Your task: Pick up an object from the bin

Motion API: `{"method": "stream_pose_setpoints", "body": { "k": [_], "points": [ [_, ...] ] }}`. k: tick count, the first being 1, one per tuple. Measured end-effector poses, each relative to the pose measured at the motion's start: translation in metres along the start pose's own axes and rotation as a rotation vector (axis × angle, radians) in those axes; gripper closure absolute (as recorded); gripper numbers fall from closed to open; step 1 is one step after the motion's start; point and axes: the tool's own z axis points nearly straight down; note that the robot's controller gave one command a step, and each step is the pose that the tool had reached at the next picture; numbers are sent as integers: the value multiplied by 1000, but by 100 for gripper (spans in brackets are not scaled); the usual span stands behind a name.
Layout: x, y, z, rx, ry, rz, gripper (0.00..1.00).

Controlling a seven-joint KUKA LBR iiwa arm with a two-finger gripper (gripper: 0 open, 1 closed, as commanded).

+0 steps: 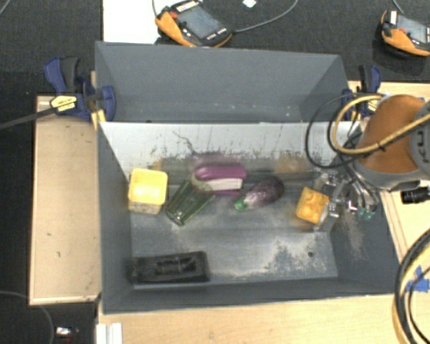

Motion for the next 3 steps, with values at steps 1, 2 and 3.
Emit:
{"method": "stream_pose_setpoints", "body": {
  "k": [1, 2, 3],
  "points": [
    [9, -9, -1, 2, -1, -75, 0],
    [1, -2, -1, 0, -6, -24, 100],
    [1, -2, -1, 1, -6, -26, 100]
  ]
}}
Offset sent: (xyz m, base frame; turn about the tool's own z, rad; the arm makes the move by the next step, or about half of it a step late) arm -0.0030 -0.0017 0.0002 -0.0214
